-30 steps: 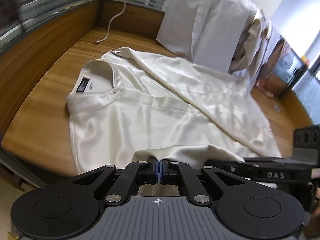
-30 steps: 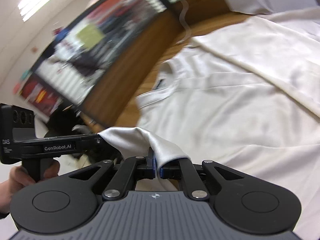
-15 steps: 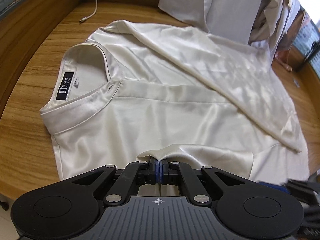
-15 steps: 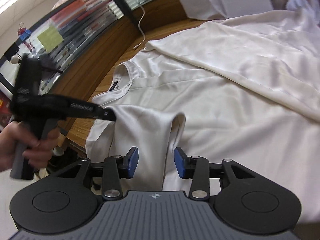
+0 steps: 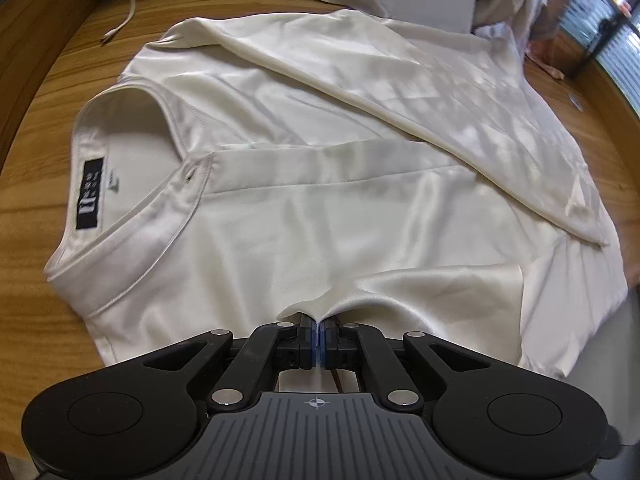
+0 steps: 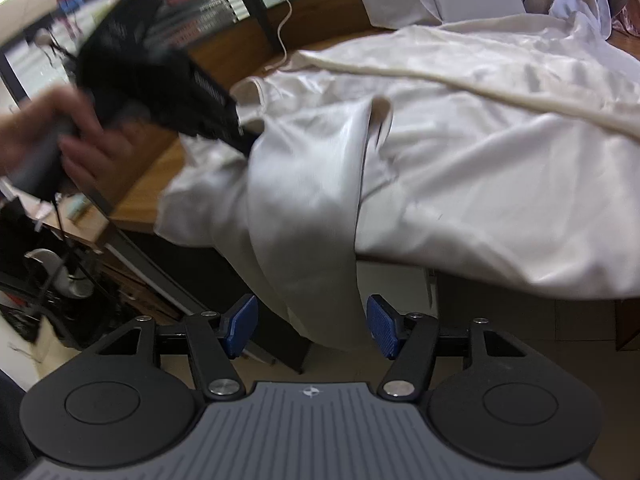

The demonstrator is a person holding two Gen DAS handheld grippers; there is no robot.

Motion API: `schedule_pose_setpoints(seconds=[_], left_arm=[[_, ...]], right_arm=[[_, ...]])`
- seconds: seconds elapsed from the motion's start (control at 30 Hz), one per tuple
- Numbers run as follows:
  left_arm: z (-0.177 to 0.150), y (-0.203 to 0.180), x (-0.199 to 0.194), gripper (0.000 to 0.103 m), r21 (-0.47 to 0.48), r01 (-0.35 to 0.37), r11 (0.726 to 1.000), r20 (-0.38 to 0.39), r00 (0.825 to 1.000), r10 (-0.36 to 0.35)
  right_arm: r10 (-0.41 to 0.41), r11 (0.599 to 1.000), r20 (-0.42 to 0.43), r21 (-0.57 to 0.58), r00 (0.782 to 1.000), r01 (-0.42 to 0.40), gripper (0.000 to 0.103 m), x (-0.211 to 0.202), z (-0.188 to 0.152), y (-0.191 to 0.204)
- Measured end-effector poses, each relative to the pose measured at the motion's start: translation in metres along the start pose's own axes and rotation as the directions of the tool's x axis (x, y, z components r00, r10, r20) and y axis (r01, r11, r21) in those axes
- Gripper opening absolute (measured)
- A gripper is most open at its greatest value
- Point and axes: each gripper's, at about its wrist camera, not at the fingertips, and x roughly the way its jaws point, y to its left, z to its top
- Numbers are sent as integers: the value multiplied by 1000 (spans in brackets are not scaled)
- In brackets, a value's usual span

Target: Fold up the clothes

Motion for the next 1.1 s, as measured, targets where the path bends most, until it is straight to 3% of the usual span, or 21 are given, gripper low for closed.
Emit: schedule_pose_setpoints(seconds=[0.27, 0.3, 0.33, 0.37, 0.4, 0.57, 0.8, 0.9, 1.03, 1.1], left_arm=[[2, -1, 2, 4, 80, 23, 997, -10, 1000, -22], [2, 0, 2, 4, 82, 25, 996, -8, 1000, -25], [1, 0, 2, 4, 87, 28, 996, -6, 1000, -28], [1, 0, 1, 4, 94, 31, 995, -3, 1000, -31], [0, 0, 1, 5, 101, 34, 994, 0, 999, -34], [-2, 4, 0, 5, 108, 64, 992, 11, 998, -65], [-12, 21, -6, 6, 45, 170, 984, 43, 984, -172], [-18, 22, -22, 6, 67, 185, 980, 97, 977, -191], [-30, 16, -65, 21, 164, 157, 974, 222, 956, -191], [-36, 15, -86, 22, 195, 128, 972, 284, 942, -181]], right_arm=[[-31, 1000, 12, 6, 999, 31, 66, 63, -16, -4], [-16, 1000, 11, -7, 1000, 16, 58, 68, -17, -4], [-1, 1000, 11, -19, 1000, 1, 40, 74, -17, -4], [1, 1000, 4, -23, 1000, -1, 28, 78, -17, -4], [16, 1000, -6, -19, 1000, -16, 4, 78, -16, -3], [118, 993, -57, 2, 991, -118, 3, 61, -4, 2], [297, 955, -14, 9, 955, -297, 3, -9, 35, 22], [346, 938, 37, 21, 938, -347, 3, -36, 63, 23], [350, 932, 126, 54, 928, -359, 3, -55, 104, 15], [346, 926, 174, 97, 922, -366, 3, -58, 125, 4]])
